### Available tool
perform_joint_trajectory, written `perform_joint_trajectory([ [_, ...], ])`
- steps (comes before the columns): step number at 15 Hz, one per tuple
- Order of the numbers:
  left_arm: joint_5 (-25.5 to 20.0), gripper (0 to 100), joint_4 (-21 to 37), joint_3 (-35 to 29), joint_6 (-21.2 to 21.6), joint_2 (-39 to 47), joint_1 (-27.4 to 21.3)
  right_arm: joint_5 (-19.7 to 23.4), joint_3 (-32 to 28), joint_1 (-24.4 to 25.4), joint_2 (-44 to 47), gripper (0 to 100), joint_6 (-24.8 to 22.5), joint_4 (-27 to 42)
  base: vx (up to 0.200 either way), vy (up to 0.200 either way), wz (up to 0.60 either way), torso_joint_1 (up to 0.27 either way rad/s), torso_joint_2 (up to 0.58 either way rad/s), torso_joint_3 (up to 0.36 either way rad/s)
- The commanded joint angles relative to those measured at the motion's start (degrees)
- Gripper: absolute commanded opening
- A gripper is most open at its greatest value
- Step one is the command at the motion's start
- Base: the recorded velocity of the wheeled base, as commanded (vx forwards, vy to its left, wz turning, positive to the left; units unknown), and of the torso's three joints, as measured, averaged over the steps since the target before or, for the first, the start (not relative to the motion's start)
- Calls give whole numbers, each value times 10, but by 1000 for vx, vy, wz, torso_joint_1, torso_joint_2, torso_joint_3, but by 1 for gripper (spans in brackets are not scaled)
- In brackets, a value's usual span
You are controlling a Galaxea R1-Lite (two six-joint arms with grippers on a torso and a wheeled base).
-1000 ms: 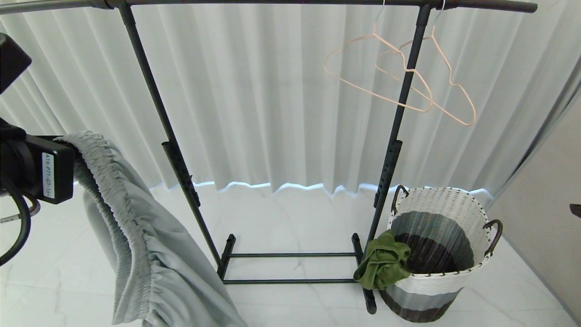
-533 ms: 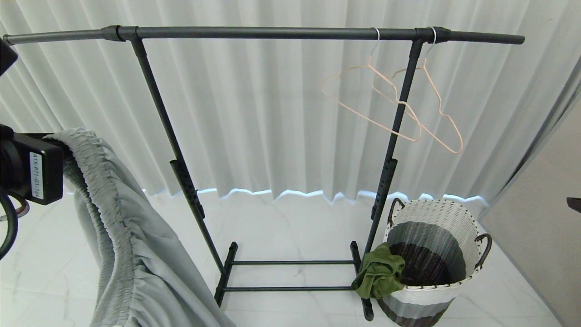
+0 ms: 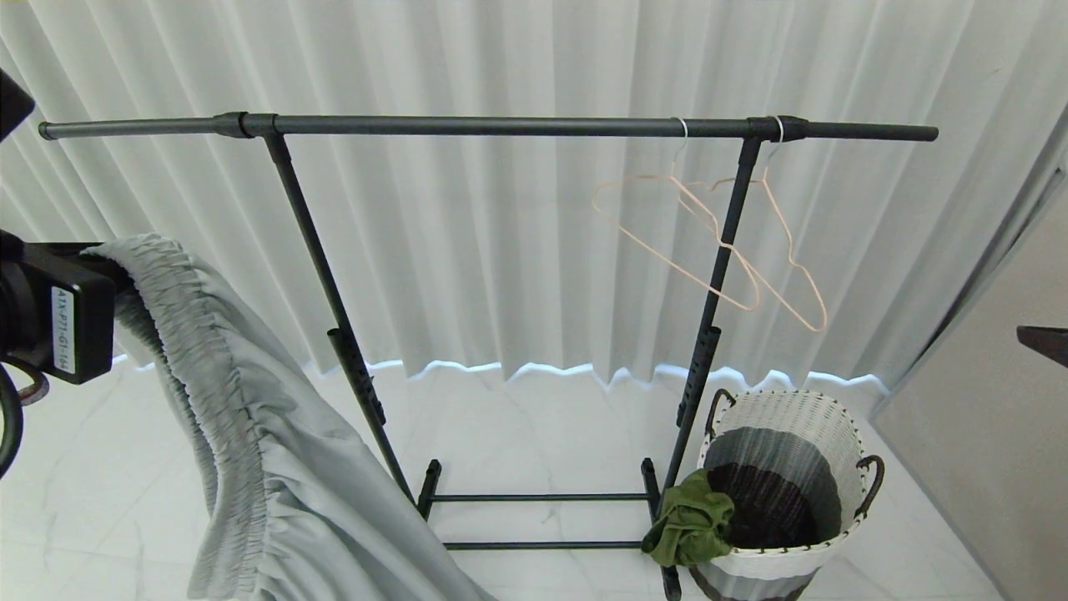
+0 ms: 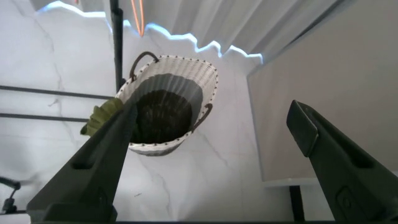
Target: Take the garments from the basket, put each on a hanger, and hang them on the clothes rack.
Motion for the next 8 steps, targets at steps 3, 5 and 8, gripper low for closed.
perform_joint_trajectory([
  [3,-3,0,-1,-1,-5,-3,-13,1,1,-2,15,100,-2,-2,0,0,0,235,-510,-268],
  [5,-9,0,-11,-1,-6,-5,-31,23,1,-3,15,100,-4,-2,0,0,0,88,-176,-103],
  [8,-10,0,-11,11,-7,-1,-31,30,5,-8,17,100,-5,-2,133,0,0,23,-41,-22],
])
